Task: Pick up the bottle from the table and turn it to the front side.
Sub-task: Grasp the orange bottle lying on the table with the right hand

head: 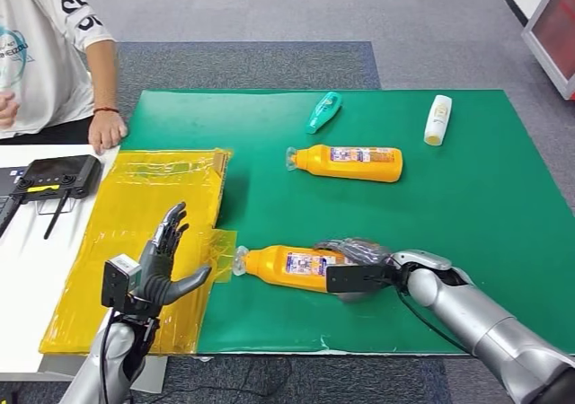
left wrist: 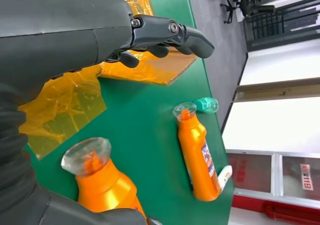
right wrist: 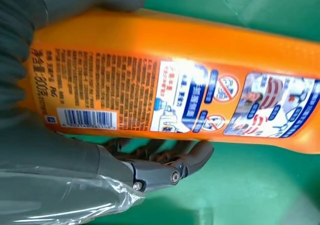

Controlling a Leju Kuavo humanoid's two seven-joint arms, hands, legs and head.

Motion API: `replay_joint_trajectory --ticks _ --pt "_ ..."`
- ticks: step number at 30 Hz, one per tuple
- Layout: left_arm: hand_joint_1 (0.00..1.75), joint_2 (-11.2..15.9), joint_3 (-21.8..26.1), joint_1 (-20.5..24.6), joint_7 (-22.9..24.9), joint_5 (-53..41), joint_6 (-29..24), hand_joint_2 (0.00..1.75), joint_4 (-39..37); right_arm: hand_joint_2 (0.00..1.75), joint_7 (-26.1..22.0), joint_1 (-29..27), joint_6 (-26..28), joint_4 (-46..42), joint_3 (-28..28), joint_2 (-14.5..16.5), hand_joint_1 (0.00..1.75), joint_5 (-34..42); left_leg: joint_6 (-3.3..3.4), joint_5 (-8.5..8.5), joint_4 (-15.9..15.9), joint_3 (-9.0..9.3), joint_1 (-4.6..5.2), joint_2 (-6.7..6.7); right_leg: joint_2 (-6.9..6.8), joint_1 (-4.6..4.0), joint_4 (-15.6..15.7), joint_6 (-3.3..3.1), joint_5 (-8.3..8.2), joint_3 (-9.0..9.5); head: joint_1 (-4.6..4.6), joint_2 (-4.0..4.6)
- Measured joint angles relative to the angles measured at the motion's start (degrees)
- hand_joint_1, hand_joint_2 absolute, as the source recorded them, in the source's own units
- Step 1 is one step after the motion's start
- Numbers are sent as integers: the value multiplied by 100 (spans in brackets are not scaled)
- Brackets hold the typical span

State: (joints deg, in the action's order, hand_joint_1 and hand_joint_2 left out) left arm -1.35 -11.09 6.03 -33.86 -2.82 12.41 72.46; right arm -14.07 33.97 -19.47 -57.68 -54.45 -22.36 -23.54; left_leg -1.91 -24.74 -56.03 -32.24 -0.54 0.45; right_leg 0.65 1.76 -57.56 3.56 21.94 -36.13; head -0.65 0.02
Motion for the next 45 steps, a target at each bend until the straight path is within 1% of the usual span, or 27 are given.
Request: replay_joint_trajectory --ticks 1,3,5,7,10,16,20,22,24,25,26,28,29,36,45 --pt "0 1 0 1 0 3 2 175 0 175 -1 0 3 5 3 1 138 2 0 0 0 0 0 0 0 0 0 0 0 0 0 0" --pt "0 2 1 3 0 10 3 175 0 175 -1 -3 10 15 10 3 140 5 0 1 0 0 0 0 0 0 0 0 0 0 -1 0" --pt "0 3 1 6 0 19 3 175 0 175 -1 -6 12 24 21 5 154 8 -1 1 0 0 0 0 0 0 0 0 0 0 -1 0" --pt "0 7 4 13 0 31 3 175 0 175 0 -7 13 31 28 7 164 5 -1 1 0 -1 0 0 0 0 0 0 0 0 0 0" --pt "0 11 10 29 0 43 3 175 0 175 3 -6 13 43 28 10 168 -19 -1 1 0 -1 0 0 0 0 0 0 0 0 0 0" --pt "0 22 30 35 0 85 3 175 0 175 18 0 4 52 28 16 167 -58 0 1 0 -1 0 0 -1 0 0 0 0 1 0 0" --pt "0 31 65 35 -1 111 3 175 0 175 31 6 -5 54 28 17 175 -93 -1 1 0 -1 0 0 -1 0 0 0 0 1 -1 0" --pt "0 35 104 34 -2 134 3 175 1 175 43 14 -19 54 28 17 175 -121 -1 1 0 -1 0 0 -1 0 0 0 0 1 -1 -1" --pt "0 42 140 34 -9 156 2 175 2 175 57 27 -45 54 28 17 161 -146 0 2 0 -1 0 0 -1 0 0 0 0 1 0 -1" --pt "0 45 155 34 -13 163 -2 175 5 175 67 36 -62 54 28 17 121 -158 0 2 0 -1 0 0 -1 0 0 0 0 1 0 0" --pt "0 49 171 34 -17 168 -5 175 10 175 81 47 -78 54 27 17 78 -169 0 2 0 -1 0 0 -1 0 0 0 0 1 0 0" --pt "0 52 205 33 -19 175 -10 175 21 175 114 76 -100 54 22 17 4 -198 0 2 0 0 0 0 0 0 0 0 0 2 0 0" --pt "0 53 223 33 -20 179 -11 175 28 175 132 88 -105 54 16 17 0 -216 0 2 0 0 0 0 0 0 0 0 0 2 -1 0" --pt "0 61 316 26 -26 181 -22 175 107 175 273 123 -116 55 -62 20 0 -372 1 4 0 0 0 1 -2 0 0 0 -1 5 -1 0" --pt "0 63 397 27 -26 181 -26 175 158 175 373 267 -284 67 -229 35 0 -514 -1 8 0 0 0 1 -1 0 0 0 -5 4 0 0"
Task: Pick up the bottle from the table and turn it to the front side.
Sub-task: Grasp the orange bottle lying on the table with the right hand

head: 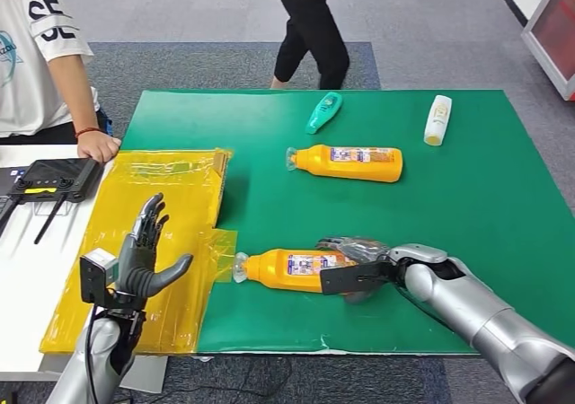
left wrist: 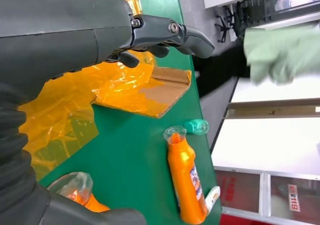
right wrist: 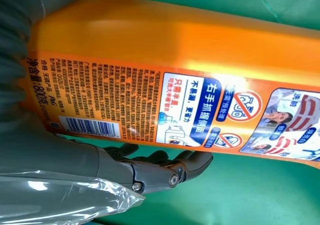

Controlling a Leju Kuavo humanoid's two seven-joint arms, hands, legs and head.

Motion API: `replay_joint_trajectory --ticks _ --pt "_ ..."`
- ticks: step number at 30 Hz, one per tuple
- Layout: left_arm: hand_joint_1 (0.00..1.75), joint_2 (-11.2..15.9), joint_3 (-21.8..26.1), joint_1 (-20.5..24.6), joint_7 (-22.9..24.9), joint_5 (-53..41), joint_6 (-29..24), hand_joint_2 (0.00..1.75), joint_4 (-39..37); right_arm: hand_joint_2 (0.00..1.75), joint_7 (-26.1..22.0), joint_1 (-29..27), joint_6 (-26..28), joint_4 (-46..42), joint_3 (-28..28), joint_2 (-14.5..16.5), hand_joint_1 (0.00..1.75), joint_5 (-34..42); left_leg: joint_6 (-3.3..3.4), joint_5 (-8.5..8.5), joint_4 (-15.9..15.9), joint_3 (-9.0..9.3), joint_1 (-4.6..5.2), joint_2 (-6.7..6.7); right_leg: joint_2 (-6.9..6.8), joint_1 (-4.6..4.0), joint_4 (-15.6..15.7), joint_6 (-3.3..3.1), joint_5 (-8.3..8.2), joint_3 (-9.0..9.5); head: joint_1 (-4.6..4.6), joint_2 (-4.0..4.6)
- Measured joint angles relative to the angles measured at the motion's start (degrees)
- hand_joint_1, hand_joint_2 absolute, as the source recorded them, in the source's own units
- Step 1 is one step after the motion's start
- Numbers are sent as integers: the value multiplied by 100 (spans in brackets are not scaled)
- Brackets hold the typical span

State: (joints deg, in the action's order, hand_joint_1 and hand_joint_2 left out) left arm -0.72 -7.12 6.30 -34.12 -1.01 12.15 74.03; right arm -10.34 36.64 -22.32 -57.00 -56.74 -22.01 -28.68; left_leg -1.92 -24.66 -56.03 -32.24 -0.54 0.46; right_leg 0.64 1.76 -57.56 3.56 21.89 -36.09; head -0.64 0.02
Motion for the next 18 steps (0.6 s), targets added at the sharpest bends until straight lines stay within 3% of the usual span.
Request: replay_joint_trajectory --ticks 6,7,10,11,13,18 --pt "0 0 15 0 0 0 -1 175 4 175 11 45 3 12 -91 12 0 -4 -1 1 0 0 0 0 0 0 0 0 -1 0 -1 0" --pt "0 0 15 0 0 0 -4 175 4 175 13 49 8 13 -103 14 15 9 -1 1 0 0 0 0 0 0 0 0 -2 0 -1 0" --pt "0 0 15 0 0 1 -20 175 4 175 15 58 33 19 -138 17 127 70 -1 1 0 0 0 0 0 0 0 1 -2 0 -1 0" --pt "0 0 15 0 0 4 -22 175 4 175 13 61 41 20 -148 17 155 89 -1 1 0 0 0 0 0 0 0 1 -2 0 -1 0" --pt "0 1 15 0 0 19 -18 175 4 175 8 66 59 22 -167 17 171 124 -2 2 0 1 0 0 1 0 0 1 -3 0 -1 0" --pt "0 2 17 0 0 35 0 175 4 175 4 82 93 26 -205 18 175 167 -4 4 0 1 0 0 0 0 0 -1 -6 0 -1 0"
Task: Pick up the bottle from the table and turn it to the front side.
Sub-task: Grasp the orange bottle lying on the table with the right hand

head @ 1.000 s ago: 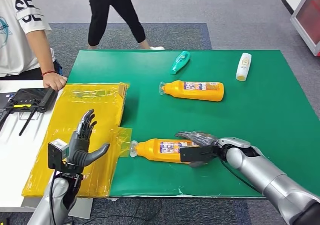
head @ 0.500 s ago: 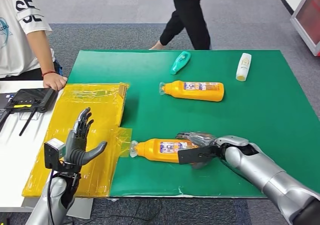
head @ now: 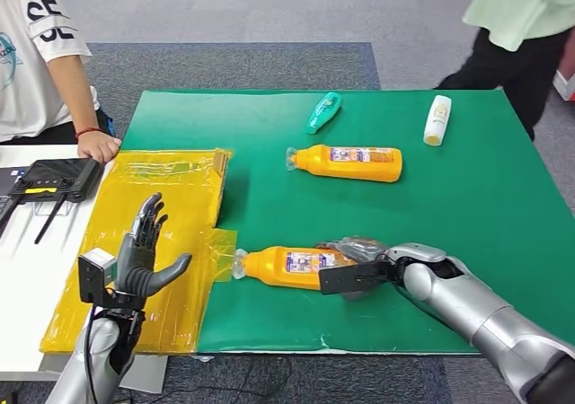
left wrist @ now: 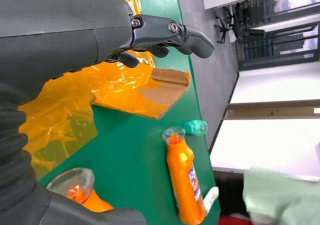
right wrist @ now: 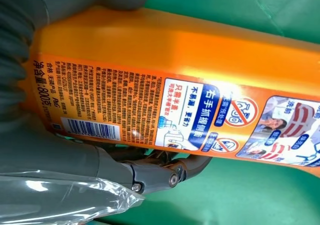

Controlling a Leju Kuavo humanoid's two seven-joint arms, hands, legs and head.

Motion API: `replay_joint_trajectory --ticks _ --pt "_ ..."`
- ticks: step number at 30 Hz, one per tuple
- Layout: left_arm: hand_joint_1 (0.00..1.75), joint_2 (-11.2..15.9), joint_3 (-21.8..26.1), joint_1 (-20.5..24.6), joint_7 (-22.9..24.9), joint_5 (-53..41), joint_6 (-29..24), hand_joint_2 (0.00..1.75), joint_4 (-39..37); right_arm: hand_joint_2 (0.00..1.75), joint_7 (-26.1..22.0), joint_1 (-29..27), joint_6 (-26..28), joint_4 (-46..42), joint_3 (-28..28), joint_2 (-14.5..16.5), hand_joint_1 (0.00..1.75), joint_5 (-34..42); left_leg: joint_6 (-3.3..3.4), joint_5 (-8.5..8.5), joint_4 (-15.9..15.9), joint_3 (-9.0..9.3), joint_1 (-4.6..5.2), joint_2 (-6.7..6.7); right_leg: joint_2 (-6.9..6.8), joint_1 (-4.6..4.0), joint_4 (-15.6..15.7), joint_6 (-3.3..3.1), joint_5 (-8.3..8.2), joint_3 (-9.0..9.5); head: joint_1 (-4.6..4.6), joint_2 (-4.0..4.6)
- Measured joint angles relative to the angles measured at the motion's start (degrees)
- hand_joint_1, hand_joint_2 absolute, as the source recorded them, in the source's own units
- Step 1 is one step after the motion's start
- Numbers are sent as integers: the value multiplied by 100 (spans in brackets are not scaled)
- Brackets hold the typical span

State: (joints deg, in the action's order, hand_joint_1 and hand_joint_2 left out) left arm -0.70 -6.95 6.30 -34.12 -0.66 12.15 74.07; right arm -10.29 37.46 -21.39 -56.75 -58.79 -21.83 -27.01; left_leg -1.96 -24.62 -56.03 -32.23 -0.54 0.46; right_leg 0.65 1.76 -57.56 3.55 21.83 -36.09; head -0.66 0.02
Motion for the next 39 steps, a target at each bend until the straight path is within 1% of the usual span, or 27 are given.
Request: replay_joint_trajectory --ticks 14,17,20,23,26,29,31,35,39 --pt "0 0 15 -1 1 4 1 175 0 175 -31 -39 172 3 17 -1 175 61 1 2 0 0 0 0 0 0 0 1 -4 -1 0 0" --pt "0 0 20 -1 2 9 16 175 0 175 -209 -172 292 2 174 -4 175 317 3 4 0 -2 0 1 -1 0 1 3 -5 -1 1 0" --pt "0 13 20 -3 2 25 33 175 0 175 -565 -418 394 -36 444 -41 175 716 5 5 0 -6 0 2 -2 1 1 4 -6 -4 1 0" --pt "0 30 22 -10 -3 51 37 175 0 175 -831 -727 493 -158 814 -84 175 919 5 4 0 -11 0 3 -3 1 0 5 -5 -8 1 0" --pt "0 41 29 -23 -9 61 43 175 0 175 -960 -971 546 -285 1146 -98 175 984 5 3 0 -18 0 3 -4 1 0 5 -5 -15 1 0" --pt "0 45 32 -29 -10 61 56 175 0 175 -986 -1117 554 -365 1345 -105 175 996 5 4 0 -20 0 3 -4 1 0 5 -5 -17 1 0" --pt "0 46 35 -38 -15 61 63 175 0 175 -1107 -1250 598 -427 1508 -94 175 1099 5 4 0 -22 0 4 -6 1 0 5 -5 -17 1 0" --pt "0 48 62 -112 -36 52 105 175 2 175 -1537 -1696 622 -662 2183 68 175 1311 4 3 0 -25 0 5 -7 0 0 5 -5 -21 1 0" --pt "0 48 70 -186 -42 39 128 175 14 175 -1898 -2100 335 -875 2862 345 175 1707 4 4 0 -32 -1 5 -8 0 0 5 -4 -28 1 0"
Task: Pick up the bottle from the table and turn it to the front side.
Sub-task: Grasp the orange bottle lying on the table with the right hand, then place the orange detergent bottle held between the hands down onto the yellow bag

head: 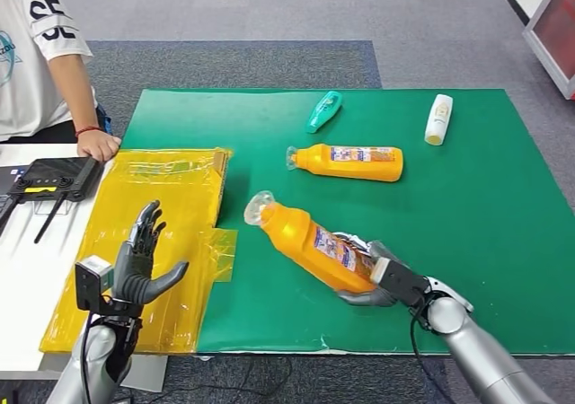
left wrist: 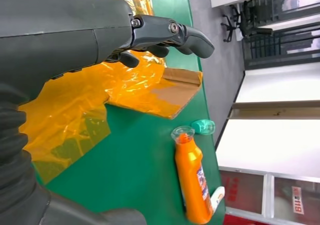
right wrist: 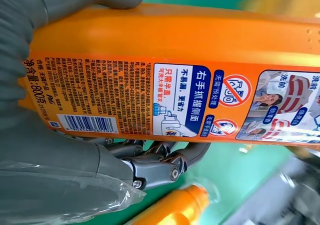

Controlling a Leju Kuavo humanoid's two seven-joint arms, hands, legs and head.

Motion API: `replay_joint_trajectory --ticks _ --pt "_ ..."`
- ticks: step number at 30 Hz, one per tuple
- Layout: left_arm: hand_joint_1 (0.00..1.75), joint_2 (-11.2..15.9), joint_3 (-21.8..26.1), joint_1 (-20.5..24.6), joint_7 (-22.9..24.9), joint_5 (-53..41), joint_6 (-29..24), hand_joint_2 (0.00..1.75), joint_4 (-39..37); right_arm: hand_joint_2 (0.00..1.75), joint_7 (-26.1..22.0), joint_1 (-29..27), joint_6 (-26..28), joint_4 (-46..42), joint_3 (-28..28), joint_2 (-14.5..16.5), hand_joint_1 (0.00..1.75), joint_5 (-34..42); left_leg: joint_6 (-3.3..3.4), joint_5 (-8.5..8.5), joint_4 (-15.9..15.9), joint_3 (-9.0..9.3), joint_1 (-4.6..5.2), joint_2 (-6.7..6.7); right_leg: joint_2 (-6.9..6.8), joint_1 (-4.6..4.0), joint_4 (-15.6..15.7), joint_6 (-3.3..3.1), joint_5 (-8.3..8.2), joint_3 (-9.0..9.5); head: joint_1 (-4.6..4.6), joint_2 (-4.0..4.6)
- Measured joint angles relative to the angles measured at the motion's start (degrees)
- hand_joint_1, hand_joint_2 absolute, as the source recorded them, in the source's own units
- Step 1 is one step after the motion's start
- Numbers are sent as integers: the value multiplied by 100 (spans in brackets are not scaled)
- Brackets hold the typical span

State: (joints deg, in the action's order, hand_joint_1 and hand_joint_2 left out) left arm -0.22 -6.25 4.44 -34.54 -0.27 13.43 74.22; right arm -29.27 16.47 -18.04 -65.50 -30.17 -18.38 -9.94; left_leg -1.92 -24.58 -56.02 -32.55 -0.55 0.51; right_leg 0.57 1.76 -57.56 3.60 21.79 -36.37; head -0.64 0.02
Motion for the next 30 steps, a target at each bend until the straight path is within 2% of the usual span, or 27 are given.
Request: replay_joint_trajectory --ticks 5,13,19,30 --pt "0 -2 -2 -79 -2 -25 -7 175 40 175 -338 -365 -529 -251 784 432 175 741 0 0 0 -1 0 0 0 0 0 0 0 -1 -1 0" --pt "0 -6 -7 -160 -2 -34 -14 175 86 175 -391 -588 -1121 -502 1537 925 175 1439 0 1 0 -1 1 0 1 1 0 0 -1 -1 0 0" --pt "0 -35 -40 -160 1 -47 -3 175 86 175 -366 -603 -1382 -522 1751 1180 175 1711 0 1 0 -1 0 -1 1 0 0 0 -1 -4 0 0" --pt "0 -98 -211 -77 36 -84 44 175 71 175 -428 -558 -1538 -470 1693 1644 175 1762 0 1 0 -3 0 -1 1 0 0 0 -1 -5 -1 0"
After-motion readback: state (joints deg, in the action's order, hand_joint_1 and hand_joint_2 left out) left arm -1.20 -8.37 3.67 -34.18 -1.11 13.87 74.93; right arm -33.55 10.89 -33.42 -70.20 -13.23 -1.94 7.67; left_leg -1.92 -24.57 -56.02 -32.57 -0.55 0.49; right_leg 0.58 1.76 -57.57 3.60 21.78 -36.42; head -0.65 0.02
